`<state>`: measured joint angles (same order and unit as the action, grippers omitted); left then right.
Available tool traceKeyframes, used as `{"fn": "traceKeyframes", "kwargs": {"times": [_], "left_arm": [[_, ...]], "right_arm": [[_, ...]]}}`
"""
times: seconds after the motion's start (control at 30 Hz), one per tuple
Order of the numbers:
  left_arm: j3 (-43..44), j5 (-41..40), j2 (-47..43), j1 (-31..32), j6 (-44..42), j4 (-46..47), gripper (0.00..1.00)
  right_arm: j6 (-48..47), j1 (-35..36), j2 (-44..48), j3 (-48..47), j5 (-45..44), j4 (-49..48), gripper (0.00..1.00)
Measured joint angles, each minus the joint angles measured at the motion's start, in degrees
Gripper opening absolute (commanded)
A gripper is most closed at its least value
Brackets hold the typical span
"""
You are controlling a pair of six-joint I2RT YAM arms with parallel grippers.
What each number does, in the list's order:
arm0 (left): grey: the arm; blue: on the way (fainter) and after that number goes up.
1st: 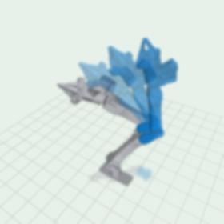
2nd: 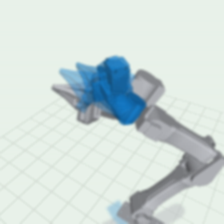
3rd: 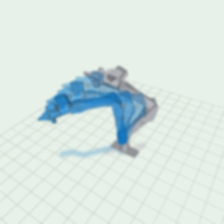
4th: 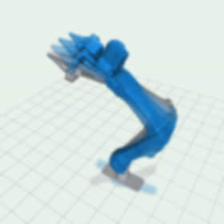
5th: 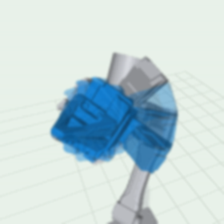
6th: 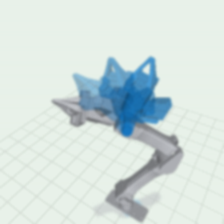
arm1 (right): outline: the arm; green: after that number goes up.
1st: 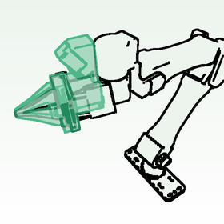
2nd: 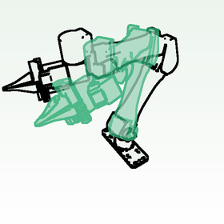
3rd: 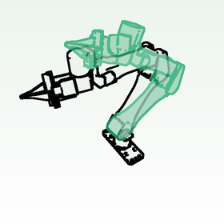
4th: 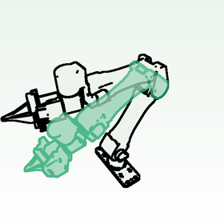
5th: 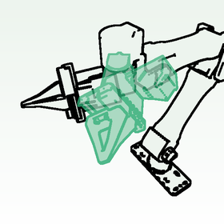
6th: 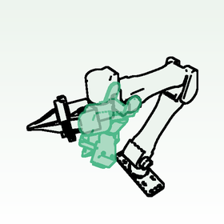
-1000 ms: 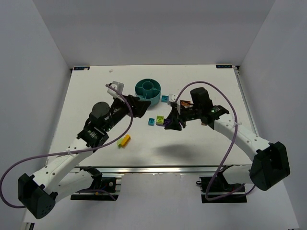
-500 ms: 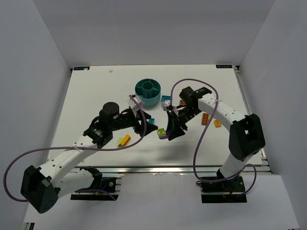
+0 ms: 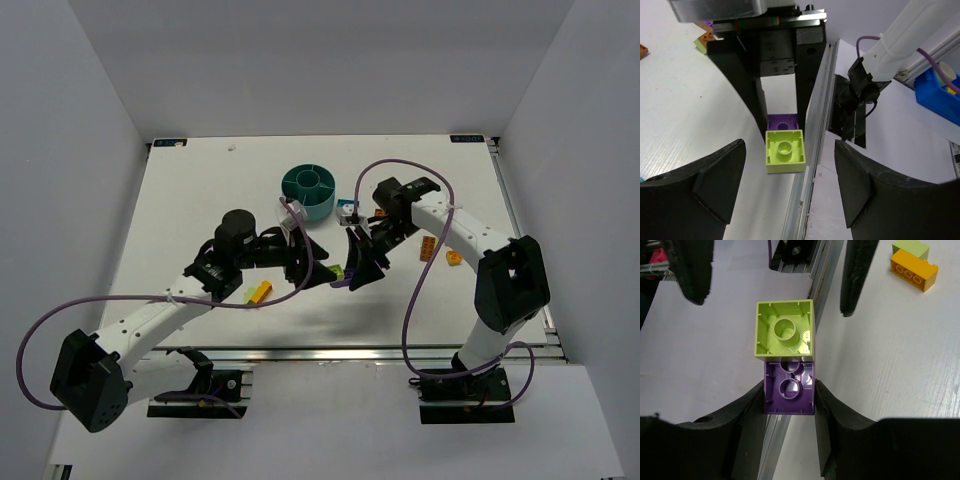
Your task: Sort the legos into containers by color
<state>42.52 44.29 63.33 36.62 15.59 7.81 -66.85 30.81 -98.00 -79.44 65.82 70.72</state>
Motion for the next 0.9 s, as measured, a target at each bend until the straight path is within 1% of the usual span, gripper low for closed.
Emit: {"fn": "traceKeyframes", "kwargs": {"times": [0.3, 0.43, 0.53, 0.63, 0.67, 0.87, 0.9], "left_arm": [[0.0, 1.6, 1.2, 0.6, 2.1, 1.4, 0.77], [0.0, 1.6, 2.2, 0.8, 2.3, 1.5, 0.73], [0.0, 1.6, 3.4, 1.1, 2.1, 1.5, 0.69], [0.2, 1.2, 4.3, 1.3, 1.6, 1.2, 0.62], [0.4, 1.0, 4.7, 1.4, 1.3, 1.0, 0.55], [0.5, -1.1, 4.9, 1.6, -0.1, 0.2, 0.33], [0.6, -1.2, 4.9, 1.6, -0.1, 0.2, 0.26]], "right_arm": [[3.8, 0.0, 0.0, 0.0, 0.0, -3.3, 0.0], [5.0, 0.1, 0.0, 0.0, 0.2, -3.9, 0.0], [6.1, 0.1, 0.0, 0.0, 0.3, -4.8, 0.0], [6.9, 0.2, 0.0, 0.0, 0.4, -5.0, 0.0], [7.1, 0.3, 0.0, 0.0, 0.4, -4.9, 0.0], [8.2, 0.4, 0.0, 0.0, 0.3, -4.9, 0.0], [8.2, 0.4, 0.0, 0.0, 0.3, -5.0, 0.0]]}}
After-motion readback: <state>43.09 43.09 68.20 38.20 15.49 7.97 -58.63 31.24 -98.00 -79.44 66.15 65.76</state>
